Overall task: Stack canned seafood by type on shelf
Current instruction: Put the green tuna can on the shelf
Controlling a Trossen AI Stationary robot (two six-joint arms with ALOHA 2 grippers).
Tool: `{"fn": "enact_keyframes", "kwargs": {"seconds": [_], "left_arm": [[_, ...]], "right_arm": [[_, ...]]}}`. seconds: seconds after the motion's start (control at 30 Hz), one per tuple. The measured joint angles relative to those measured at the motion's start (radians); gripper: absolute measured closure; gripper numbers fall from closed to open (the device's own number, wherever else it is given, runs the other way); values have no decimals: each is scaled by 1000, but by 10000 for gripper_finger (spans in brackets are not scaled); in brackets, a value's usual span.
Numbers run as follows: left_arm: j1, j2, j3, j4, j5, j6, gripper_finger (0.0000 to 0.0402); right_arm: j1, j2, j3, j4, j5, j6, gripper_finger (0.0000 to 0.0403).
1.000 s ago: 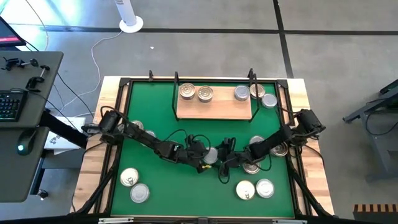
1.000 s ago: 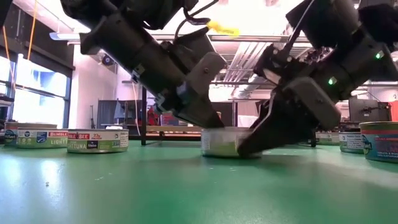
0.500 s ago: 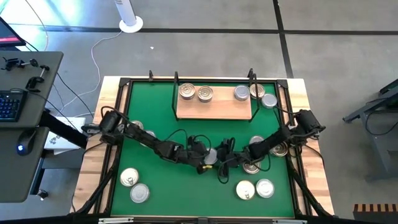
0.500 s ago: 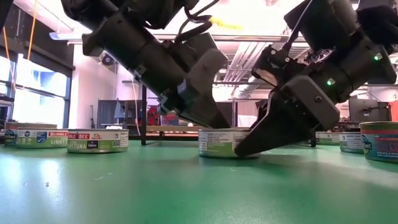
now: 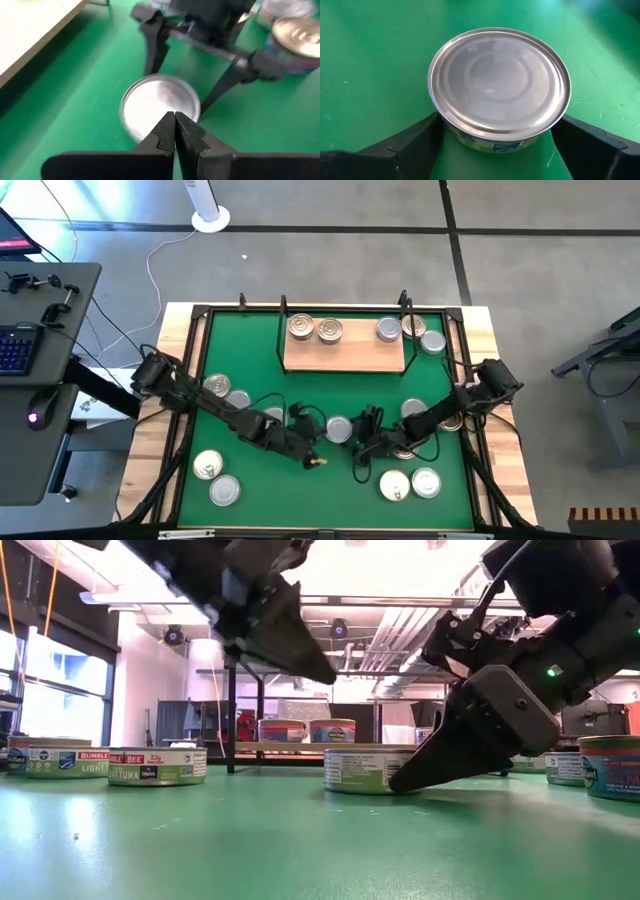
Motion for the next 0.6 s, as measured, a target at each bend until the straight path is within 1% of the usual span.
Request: {"fn": "enact_keyframes", "kwargs": {"seconds": [0.07, 0.2, 0.37, 0.47, 0.6], "left_arm": [[-11, 7, 0, -23, -25, -22, 401], [-6, 32, 0, -32, -22, -42, 401], [23, 76, 0, -5, 46, -49, 401], [39, 108, 0, 36, 89, -49, 401], [57, 144, 1, 80, 127, -43, 401]], "right_arm": [[8, -2, 0, -6, -2, 6, 60], [13, -2, 0, -12, -40, -1, 64], [-16, -4, 0, -5, -121, 18, 64], [-38, -6, 0, 1, -141, 29, 64], [-49, -5, 0, 0, -142, -31, 57]]}}
